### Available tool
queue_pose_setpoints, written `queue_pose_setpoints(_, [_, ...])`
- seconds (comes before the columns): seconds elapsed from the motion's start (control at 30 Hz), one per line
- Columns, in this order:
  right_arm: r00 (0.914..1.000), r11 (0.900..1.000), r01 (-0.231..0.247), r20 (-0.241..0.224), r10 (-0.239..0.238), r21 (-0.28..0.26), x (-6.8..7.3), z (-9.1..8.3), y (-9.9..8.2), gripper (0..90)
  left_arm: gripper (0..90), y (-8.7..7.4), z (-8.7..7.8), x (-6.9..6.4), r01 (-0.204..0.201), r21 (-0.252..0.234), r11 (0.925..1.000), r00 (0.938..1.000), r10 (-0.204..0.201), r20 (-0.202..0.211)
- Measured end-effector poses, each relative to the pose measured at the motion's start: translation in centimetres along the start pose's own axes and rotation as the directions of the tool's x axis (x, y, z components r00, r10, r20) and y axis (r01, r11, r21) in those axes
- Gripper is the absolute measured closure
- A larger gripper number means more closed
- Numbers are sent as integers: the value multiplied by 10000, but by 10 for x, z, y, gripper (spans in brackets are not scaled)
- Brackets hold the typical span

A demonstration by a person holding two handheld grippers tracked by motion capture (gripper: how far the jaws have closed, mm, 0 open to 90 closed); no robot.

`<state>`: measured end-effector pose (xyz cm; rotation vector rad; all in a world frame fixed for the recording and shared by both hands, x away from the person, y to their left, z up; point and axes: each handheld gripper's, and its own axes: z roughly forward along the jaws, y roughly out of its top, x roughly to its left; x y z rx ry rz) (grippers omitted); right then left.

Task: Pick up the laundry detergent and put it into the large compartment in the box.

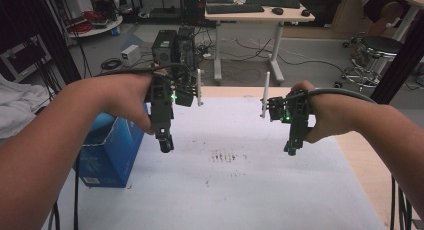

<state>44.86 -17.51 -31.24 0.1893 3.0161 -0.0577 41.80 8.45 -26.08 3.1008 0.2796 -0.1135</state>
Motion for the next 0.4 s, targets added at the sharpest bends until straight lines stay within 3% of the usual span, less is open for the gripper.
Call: queue_pose_setpoints(0.4, [10000, 10000, 14, 14, -14, -24, 0, 1, 1, 111, 21, -4, -2, 2, 93, 14, 10000, 10000, -93, 1])
